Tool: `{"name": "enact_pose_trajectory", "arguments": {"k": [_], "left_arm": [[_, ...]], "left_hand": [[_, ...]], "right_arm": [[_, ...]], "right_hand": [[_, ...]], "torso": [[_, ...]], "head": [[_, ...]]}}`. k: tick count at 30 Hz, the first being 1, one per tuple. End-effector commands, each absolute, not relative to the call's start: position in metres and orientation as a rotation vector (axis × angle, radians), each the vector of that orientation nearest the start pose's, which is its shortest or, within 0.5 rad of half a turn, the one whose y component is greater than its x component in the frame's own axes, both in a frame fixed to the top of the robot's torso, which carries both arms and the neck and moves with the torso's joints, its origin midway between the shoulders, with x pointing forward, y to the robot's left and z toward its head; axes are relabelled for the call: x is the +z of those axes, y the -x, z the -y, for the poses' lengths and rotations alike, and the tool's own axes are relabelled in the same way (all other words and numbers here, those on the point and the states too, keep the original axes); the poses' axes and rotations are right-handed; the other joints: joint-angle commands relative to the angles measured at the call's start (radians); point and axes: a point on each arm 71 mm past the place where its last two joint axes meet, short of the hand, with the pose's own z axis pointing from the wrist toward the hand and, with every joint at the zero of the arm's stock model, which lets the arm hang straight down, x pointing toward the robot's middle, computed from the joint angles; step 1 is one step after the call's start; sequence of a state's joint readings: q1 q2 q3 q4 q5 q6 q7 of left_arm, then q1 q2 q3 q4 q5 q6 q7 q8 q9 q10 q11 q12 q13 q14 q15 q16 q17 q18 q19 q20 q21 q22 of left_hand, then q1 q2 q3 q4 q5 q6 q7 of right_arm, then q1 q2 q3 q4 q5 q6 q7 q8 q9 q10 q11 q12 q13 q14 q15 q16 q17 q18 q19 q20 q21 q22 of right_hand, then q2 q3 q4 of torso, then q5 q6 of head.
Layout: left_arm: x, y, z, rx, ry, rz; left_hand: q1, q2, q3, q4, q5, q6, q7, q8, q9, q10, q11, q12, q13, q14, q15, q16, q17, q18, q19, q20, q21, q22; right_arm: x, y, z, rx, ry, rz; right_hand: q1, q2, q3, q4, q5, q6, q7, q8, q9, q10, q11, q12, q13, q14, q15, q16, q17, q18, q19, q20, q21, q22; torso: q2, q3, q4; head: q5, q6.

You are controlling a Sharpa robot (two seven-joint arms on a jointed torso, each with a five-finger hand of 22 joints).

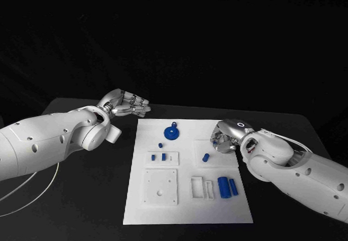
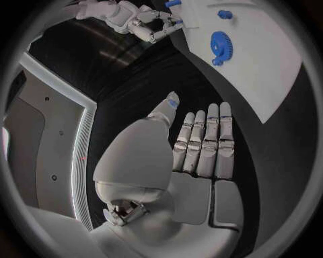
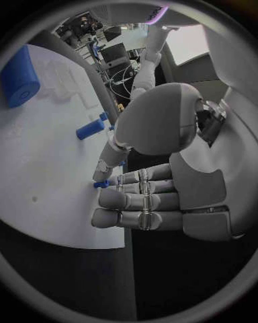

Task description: Assemble the parts on the task board

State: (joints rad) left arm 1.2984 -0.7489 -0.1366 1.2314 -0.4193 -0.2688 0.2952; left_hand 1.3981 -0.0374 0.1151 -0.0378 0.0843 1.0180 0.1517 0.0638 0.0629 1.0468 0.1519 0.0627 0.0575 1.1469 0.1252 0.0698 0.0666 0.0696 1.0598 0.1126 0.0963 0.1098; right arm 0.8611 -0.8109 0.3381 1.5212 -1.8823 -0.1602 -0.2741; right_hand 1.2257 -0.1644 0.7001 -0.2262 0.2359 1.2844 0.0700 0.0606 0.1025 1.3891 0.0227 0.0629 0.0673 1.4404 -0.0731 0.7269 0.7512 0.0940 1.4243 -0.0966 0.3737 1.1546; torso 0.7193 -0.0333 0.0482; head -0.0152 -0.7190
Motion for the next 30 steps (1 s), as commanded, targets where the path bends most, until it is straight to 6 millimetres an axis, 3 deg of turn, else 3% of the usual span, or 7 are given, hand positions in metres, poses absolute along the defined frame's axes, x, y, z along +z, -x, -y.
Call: {"name": "enact_pose_trajectory", "arguments": {"k": [1, 10, 17, 23, 30], "left_arm": [[-0.176, -0.544, -0.244, -1.195, 0.663, -1.568], [-0.176, -0.545, -0.246, -1.187, 0.672, -1.565], [-0.176, -0.545, -0.247, -1.184, 0.674, -1.562], [-0.176, -0.545, -0.245, -1.179, 0.675, -1.559], [-0.176, -0.545, -0.241, -1.177, 0.669, -1.559]], "left_hand": [[0.007, 0.0, -0.006, 0.001, -0.002, -0.005, 0.0, -0.002, -0.001, -0.008, 0.0, 0.001, 0.001, -0.003, 0.002, -0.002, 0.0, 0.003, -0.008, -0.001, 0.003, -0.002], [0.007, 0.0, -0.006, 0.002, -0.002, -0.013, 0.003, -0.002, -0.001, -0.009, 0.001, 0.001, 0.001, -0.003, 0.002, -0.002, 0.0, 0.003, -0.008, -0.001, 0.004, -0.003], [0.008, 0.0, -0.006, 0.002, -0.002, -0.023, 0.004, -0.002, -0.001, -0.009, 0.001, 0.001, 0.001, -0.003, 0.002, -0.002, 0.0, 0.004, -0.008, -0.001, 0.004, -0.004], [0.007, 0.003, -0.005, 0.002, -0.001, -0.024, 0.004, -0.002, -0.001, -0.009, 0.001, 0.001, 0.001, -0.003, 0.002, -0.002, 0.0, 0.004, -0.007, -0.001, 0.005, -0.004], [0.008, 0.006, -0.004, 0.002, 0.0, -0.027, 0.004, -0.002, -0.001, -0.008, 0.001, 0.001, 0.001, -0.002, 0.002, -0.002, 0.0, 0.004, -0.007, -0.001, 0.006, -0.005]], "right_arm": [[-0.209, -0.474, 0.202, 0.415, 0.221, -1.698], [-0.182, -0.475, 0.196, 0.48, 0.201, -1.643], [-0.169, -0.471, 0.19, 0.58, 0.16, -1.606], [-0.162, -0.462, 0.174, 0.717, 0.137, -1.559], [-0.169, -0.446, 0.153, 0.827, 0.136, -1.544]], "right_hand": [[0.013, 0.006, 0.005, 0.003, -0.005, 0.005, -0.001, 0.003, 0.001, 0.017, -0.011, 0.002, 0.001, 0.006, -0.003, -0.003, 0.001, 0.022, 0.005, -0.003, -0.003, 0.001], [0.021, 0.004, 0.003, 0.014, -0.016, 0.004, -0.001, 0.004, 0.006, 0.017, -0.011, 0.002, 0.0, 0.007, -0.002, -0.008, 0.005, 0.023, 0.007, -0.002, -0.015, 0.012], [0.022, 0.005, -0.004, 0.014, -0.001, 0.004, -0.001, 0.004, 0.006, 0.016, -0.011, 0.002, 0.0, 0.008, -0.002, -0.011, 0.006, 0.033, 0.011, -0.002, -0.021, 0.018], [0.025, 0.012, -0.012, 0.014, -0.014, 0.003, 0.0, 0.003, 0.007, 0.015, -0.01, 0.002, 0.0, 0.01, -0.001, -0.012, 0.006, 0.036, 0.015, 0.001, -0.03, 0.023], [0.027, 0.014, -0.016, 0.012, -0.008, 0.002, 0.0, 0.003, 0.007, 0.014, -0.01, 0.002, 0.0, 0.011, -0.002, -0.012, 0.004, 0.034, 0.018, 0.0, -0.034, 0.025]], "torso": [[0.0, 0.0001, -0.0008], [0.001, 0.0013, -0.0004], [0.0, 0.0002, -0.0018], [-0.002, -0.0011, -0.0012], [-0.002, -0.0019, 0.0002]], "head": [[0.001, 0.001], [0.003, 0.003], [0.009, 0.003], [0.024, 0.004], [0.049, 0.005]]}}
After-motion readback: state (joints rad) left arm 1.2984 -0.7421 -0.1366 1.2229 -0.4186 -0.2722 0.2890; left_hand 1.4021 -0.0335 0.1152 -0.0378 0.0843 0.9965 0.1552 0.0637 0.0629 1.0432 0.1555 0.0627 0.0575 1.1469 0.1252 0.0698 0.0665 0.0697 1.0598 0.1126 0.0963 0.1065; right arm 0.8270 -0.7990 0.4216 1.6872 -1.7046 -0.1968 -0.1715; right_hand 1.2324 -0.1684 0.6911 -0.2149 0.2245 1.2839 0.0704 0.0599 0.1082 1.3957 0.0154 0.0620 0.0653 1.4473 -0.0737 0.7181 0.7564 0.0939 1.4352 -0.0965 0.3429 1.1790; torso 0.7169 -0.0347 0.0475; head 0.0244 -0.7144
